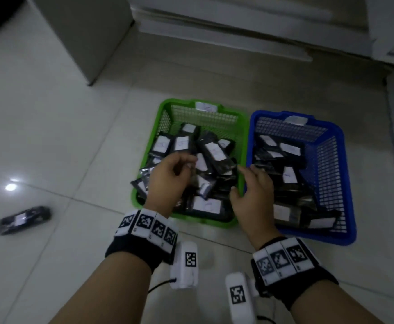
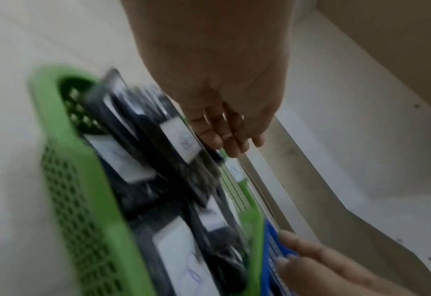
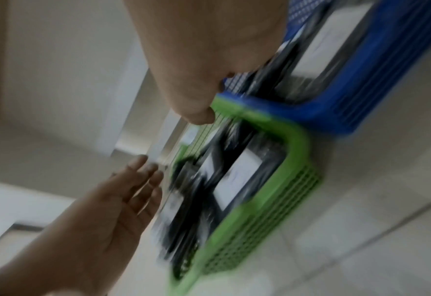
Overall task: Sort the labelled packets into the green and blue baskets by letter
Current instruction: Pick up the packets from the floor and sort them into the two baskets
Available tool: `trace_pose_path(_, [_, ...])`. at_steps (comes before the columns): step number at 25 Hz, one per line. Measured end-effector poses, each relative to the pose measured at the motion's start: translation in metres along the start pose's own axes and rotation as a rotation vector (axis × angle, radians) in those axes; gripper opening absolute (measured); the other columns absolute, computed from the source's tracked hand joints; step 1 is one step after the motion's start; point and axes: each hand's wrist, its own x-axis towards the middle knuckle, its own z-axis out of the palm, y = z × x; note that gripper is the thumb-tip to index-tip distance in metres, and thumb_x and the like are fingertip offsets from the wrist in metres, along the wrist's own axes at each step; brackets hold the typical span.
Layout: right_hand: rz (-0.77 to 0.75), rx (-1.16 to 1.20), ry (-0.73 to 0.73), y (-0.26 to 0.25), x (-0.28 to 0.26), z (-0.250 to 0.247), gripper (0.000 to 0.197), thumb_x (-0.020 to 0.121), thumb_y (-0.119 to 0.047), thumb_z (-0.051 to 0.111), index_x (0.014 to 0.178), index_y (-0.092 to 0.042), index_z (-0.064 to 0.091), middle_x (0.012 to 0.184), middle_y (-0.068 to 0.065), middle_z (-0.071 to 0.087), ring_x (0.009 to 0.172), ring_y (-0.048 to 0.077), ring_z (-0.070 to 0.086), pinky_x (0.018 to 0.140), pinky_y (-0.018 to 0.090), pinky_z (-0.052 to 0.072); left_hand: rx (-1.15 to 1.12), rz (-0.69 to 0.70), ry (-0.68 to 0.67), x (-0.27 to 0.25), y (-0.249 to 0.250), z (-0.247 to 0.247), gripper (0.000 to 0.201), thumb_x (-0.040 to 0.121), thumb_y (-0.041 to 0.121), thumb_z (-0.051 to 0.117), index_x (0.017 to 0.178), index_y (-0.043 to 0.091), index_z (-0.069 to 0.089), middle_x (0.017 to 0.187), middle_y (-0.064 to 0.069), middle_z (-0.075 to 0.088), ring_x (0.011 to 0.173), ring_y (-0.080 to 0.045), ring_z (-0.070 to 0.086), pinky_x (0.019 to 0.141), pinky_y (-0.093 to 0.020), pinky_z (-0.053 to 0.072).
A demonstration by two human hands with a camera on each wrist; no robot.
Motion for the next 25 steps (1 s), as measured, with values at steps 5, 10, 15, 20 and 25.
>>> trace_pose_path(5, [-0.259, 0.033, -0.173, -0.113, -0.037, 0.058, 0.055, 0.081, -0.022, 0.063, 0.134, -0.025, 0.050, 0.148, 0.003, 0.036, 0.140, 0.026, 0.024, 0.114, 0.046, 0.026, 0.202, -0.104, 0.266, -0.044, -0.071, -0.144, 0.029, 0.085, 0.005, 0.059, 0.106, 0.025, 0.062, 0.109, 0.003, 0.053, 0.088, 0.000, 0.059, 0.077, -0.015, 0.047])
trace_pose_path(10, [-0.534, 0.047, -0.443, -0.209, -0.075, 0.144, 0.057, 0.083, -0.018, 0.056, 0.139, -0.025, 0.044, 0.155, 0.000, 0.023, 0.145, 0.020, 0.008, 0.118, 0.033, 0.017, 0.427, -0.536, 0.520, -0.096, -0.177, -0.243, 0.054, 0.076, 0.008, 0.067, 0.128, 0.010, 0.049, 0.131, -0.015, 0.038, 0.117, -0.034, 0.046, 0.102, -0.039, 0.038])
trace_pose_path(15, [-0.623, -0.010, -0.699, -0.264, -0.082, 0.241, 0.056, 0.088, -0.014, 0.053, 0.141, -0.023, 0.038, 0.156, 0.000, 0.021, 0.144, 0.018, 0.010, 0.118, 0.032, 0.020, 0.518, -0.733, 0.267, -0.103, -0.242, -0.269, 0.104, 0.071, 0.038, 0.077, 0.147, 0.005, 0.014, 0.158, -0.012, 0.002, 0.145, -0.030, 0.004, 0.117, -0.043, 0.015])
trace_pose_path(20, [-0.768, -0.135, -0.735, -0.294, -0.083, 0.314, 0.069, 0.087, -0.011, 0.058, 0.147, -0.021, 0.026, 0.153, 0.000, 0.027, 0.138, 0.021, 0.026, 0.110, 0.034, 0.033, 0.530, -0.705, 0.194, -0.105, -0.255, -0.265, 0.117, 0.072, 0.046, 0.075, 0.150, 0.009, -0.004, 0.158, -0.004, -0.019, 0.146, -0.027, -0.014, 0.115, -0.053, 0.010])
trace_pose_path(25, [-0.752, -0.132, -0.615, -0.288, -0.079, 0.312, 0.048, 0.086, -0.004, 0.050, 0.132, -0.018, 0.046, 0.127, 0.001, 0.049, 0.113, 0.021, 0.049, 0.088, 0.034, 0.048, 0.519, -0.666, 0.213, -0.108, -0.252, -0.275, 0.104, 0.075, 0.038, 0.075, 0.149, 0.006, 0.010, 0.159, -0.009, -0.005, 0.147, -0.028, -0.002, 0.118, -0.044, 0.011])
